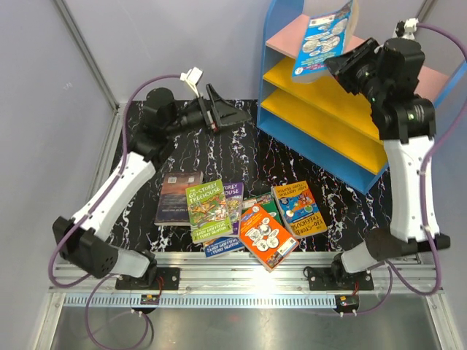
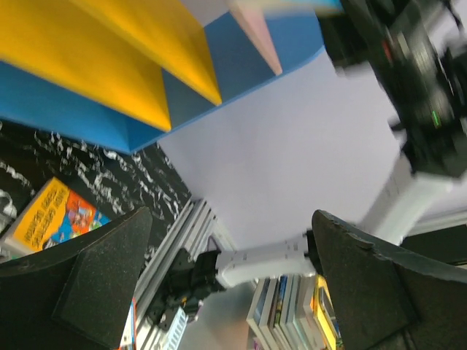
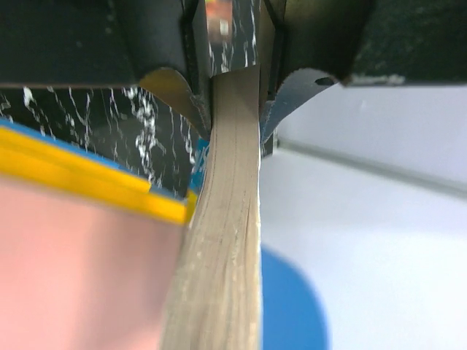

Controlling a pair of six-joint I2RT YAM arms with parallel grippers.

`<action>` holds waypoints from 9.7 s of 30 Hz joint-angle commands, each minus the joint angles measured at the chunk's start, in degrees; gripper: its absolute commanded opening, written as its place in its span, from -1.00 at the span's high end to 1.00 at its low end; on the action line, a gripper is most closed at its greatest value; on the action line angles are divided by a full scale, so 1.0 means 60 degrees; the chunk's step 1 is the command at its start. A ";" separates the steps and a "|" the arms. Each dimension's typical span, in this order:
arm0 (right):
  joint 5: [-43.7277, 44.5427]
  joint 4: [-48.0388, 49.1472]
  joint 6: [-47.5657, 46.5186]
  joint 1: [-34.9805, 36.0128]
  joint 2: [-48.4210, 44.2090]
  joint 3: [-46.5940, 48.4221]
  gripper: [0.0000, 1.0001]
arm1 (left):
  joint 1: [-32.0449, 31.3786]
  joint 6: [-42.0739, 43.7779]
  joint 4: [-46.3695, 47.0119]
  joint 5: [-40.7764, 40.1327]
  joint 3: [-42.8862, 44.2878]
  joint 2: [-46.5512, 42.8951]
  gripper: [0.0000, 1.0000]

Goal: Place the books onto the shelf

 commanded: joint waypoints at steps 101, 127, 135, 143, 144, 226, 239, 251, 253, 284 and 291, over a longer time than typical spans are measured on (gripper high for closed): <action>-0.6326 0.6126 0.1015 0.4563 0.3825 -0.8604 -0.99 | 0.0495 0.1839 -0.4091 -0.5848 -0.7670 -0.1821 -0.97; -0.6296 0.5290 0.0954 0.4828 0.1618 -0.9206 0.05 | 0.0583 0.1825 -0.3547 -0.4455 -0.5564 -0.2640 1.00; -0.5432 0.3810 0.0852 0.4799 0.0151 -0.7317 1.00 | 0.0598 0.1883 -0.4089 -0.4294 -0.4361 -0.2552 0.85; -0.4801 0.0867 0.0120 0.3557 -0.0012 -0.3234 1.00 | 0.0685 0.2321 -0.5506 -0.5039 -0.3014 -0.3006 -0.97; -0.4918 0.0603 0.0163 0.3089 0.0076 -0.2039 1.00 | 0.0700 0.2409 -0.5684 -0.5128 -0.2911 -0.3036 -0.97; -0.4348 0.1758 0.0222 0.1179 -0.2339 -0.7992 -0.99 | -0.0235 0.3026 -0.4383 -0.3854 -0.5589 -0.1939 -0.97; -0.5839 0.4595 0.0515 0.1781 -0.0089 -1.0903 -0.98 | -0.0355 0.2366 -0.2332 -0.3283 -0.6821 -0.0180 -0.97; -0.5799 0.6314 0.1145 0.2893 0.2681 -1.0816 -0.93 | -0.0340 0.2322 -0.2155 -0.3107 -0.6837 0.0260 -0.97; -0.5798 0.6386 0.1145 0.3011 0.2961 -1.0801 -0.93 | -0.0355 0.2366 -0.2170 -0.3049 -0.6793 0.0348 -0.97; -0.5037 0.5654 0.3180 0.0390 -0.1662 -1.1416 1.00 | 0.0583 0.1229 -0.1430 -0.2127 -0.5750 -0.2317 -0.97; -0.4582 0.6547 0.5170 0.0360 -0.3145 -1.2601 1.00 | 0.0437 -0.0972 0.1798 -0.1452 -0.7217 -0.2421 -0.97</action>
